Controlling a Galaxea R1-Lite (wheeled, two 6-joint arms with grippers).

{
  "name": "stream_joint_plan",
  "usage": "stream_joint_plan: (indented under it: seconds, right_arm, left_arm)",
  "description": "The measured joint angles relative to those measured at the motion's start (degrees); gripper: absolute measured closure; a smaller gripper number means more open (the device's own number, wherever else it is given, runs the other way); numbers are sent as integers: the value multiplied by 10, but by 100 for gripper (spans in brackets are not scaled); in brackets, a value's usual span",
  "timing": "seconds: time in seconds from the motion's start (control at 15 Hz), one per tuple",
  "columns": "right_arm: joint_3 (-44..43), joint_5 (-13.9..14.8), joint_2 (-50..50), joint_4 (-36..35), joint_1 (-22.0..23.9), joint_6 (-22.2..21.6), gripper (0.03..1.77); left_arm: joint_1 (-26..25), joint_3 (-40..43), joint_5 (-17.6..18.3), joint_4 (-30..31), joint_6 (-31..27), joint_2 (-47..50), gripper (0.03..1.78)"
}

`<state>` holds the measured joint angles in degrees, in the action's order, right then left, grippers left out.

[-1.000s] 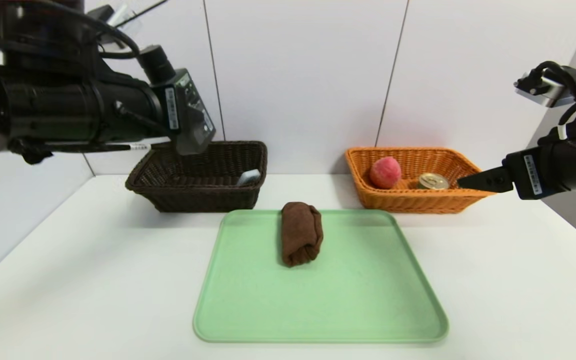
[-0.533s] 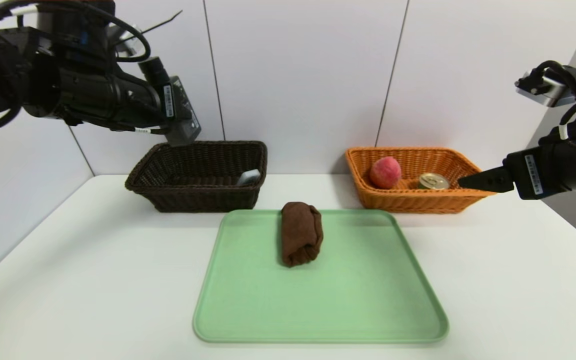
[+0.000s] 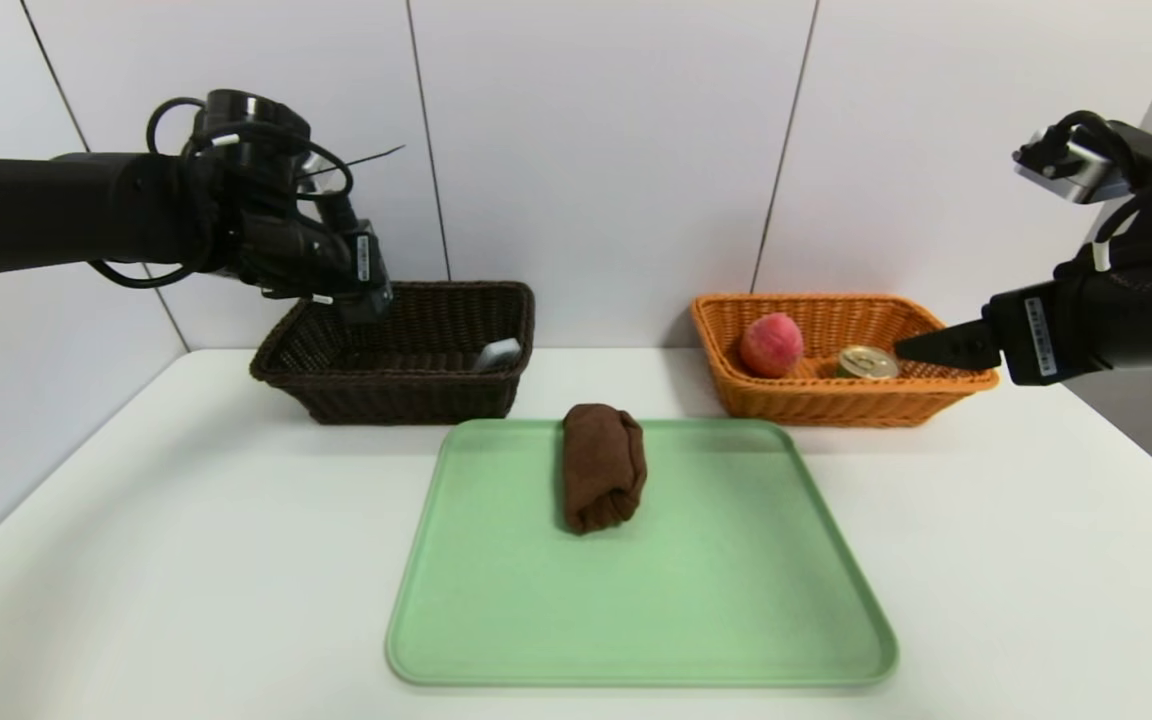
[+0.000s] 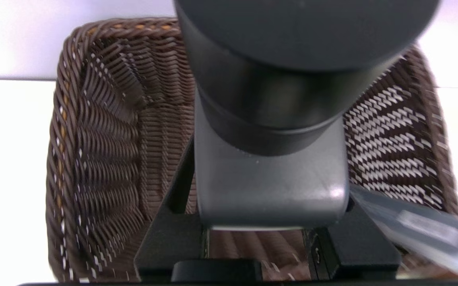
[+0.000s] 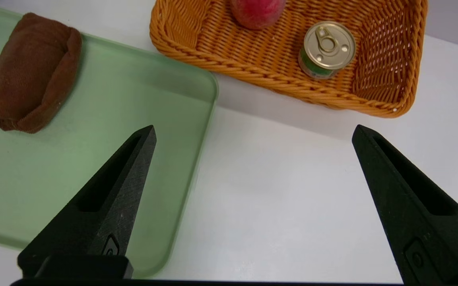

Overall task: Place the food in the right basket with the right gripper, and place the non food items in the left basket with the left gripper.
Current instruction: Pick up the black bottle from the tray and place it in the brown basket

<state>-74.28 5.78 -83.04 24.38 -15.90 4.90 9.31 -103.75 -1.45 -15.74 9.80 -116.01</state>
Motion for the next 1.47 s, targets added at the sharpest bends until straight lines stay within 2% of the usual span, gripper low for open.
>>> stream_joint_plan:
  seconds: [0.4, 1.0, 1.2, 1.47]
  right_arm:
    - [3, -1, -7, -8, -1, 0, 10]
    - [2, -1, -18, -8, 0, 0, 10]
    - [2, -1, -18, -8, 0, 0, 10]
    - [3, -1, -16, -8, 0, -1, 10]
  left_arm:
    - [-23, -54, -1, 0, -14, -79, 117]
    - [-26, -58, -4, -7, -14, -98, 116]
    - [-25, -58, -5, -10, -13, -98, 81]
    - [-26, -56, -13, -10, -9, -96, 52]
